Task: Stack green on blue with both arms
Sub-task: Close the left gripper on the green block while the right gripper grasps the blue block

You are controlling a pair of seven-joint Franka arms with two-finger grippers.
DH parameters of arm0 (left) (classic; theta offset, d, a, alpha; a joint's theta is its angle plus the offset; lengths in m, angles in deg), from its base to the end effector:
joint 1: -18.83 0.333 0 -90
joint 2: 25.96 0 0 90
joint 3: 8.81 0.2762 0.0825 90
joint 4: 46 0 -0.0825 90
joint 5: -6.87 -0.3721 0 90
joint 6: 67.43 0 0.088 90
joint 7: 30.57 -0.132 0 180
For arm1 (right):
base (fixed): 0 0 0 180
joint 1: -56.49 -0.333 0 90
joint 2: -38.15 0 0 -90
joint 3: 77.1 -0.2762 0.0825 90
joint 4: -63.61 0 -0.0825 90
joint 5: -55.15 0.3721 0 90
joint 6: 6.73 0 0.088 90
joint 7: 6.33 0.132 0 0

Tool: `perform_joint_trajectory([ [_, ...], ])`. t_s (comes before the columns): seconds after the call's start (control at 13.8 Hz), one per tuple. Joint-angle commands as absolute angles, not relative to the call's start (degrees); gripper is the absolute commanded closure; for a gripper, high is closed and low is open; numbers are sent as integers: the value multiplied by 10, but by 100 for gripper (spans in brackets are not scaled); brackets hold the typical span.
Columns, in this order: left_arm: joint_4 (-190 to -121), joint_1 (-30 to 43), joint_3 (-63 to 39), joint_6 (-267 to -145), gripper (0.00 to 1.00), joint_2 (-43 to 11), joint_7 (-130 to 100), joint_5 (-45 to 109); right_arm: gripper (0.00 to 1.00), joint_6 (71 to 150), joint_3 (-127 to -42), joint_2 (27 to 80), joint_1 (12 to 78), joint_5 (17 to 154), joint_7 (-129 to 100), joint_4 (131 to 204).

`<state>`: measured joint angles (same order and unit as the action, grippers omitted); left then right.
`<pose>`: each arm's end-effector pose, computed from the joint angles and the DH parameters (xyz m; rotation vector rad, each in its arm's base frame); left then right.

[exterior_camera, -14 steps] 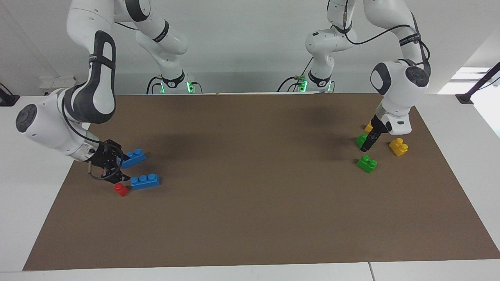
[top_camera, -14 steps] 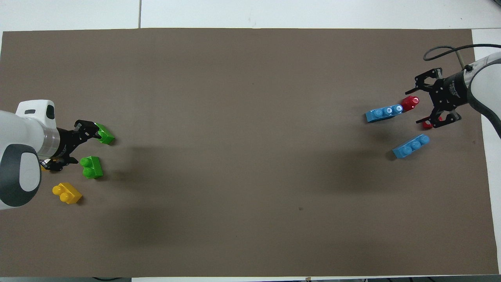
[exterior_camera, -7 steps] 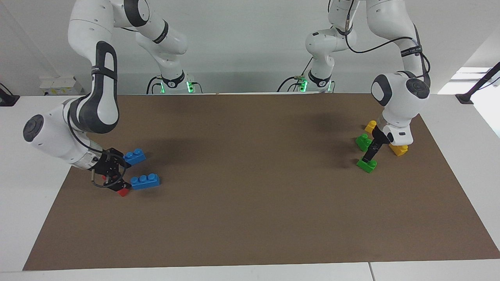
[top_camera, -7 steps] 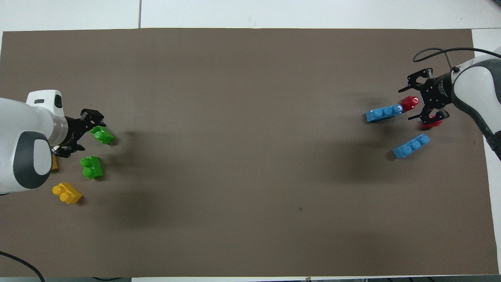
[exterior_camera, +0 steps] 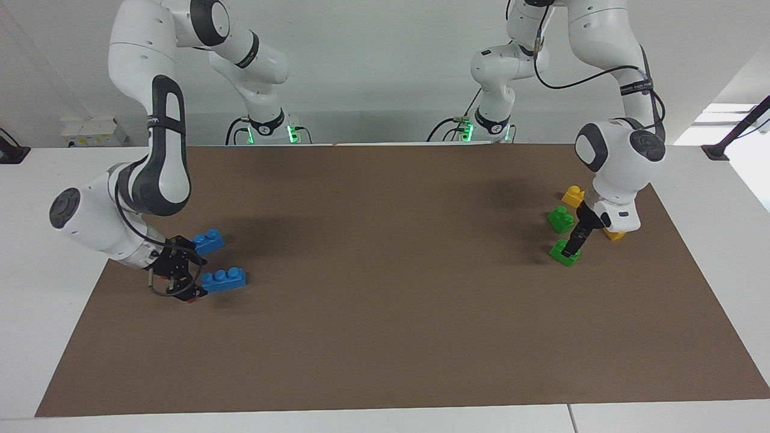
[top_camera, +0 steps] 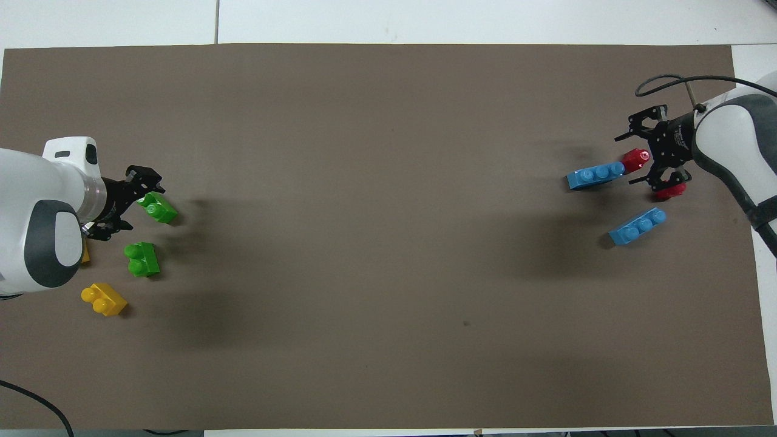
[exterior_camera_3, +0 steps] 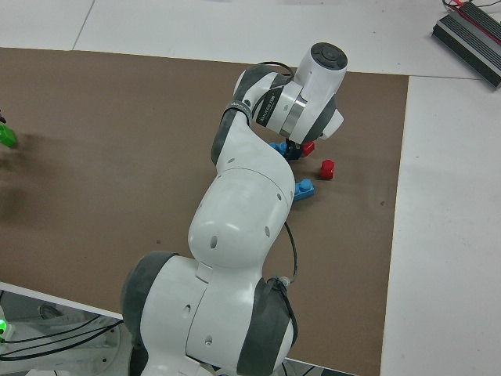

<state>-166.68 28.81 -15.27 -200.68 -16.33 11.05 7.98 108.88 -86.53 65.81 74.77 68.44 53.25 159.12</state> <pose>0.5584 0.0337 0.2870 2.8467 1.2083 0.0596 0.6240 -0.0851 0.2693 -2.3076 1.7953 0.3463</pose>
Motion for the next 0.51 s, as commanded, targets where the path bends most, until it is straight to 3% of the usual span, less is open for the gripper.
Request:
perform_joint_trajectory([
  [0.0,-1661,296,-156,-2021,0,-138,114,84,5,1103,-868,645,750,697,508,1619],
  [0.44,-1662,296,-156,-2032,0,-115,116,84,5,1159,-868,647,750,697,500,1650],
])
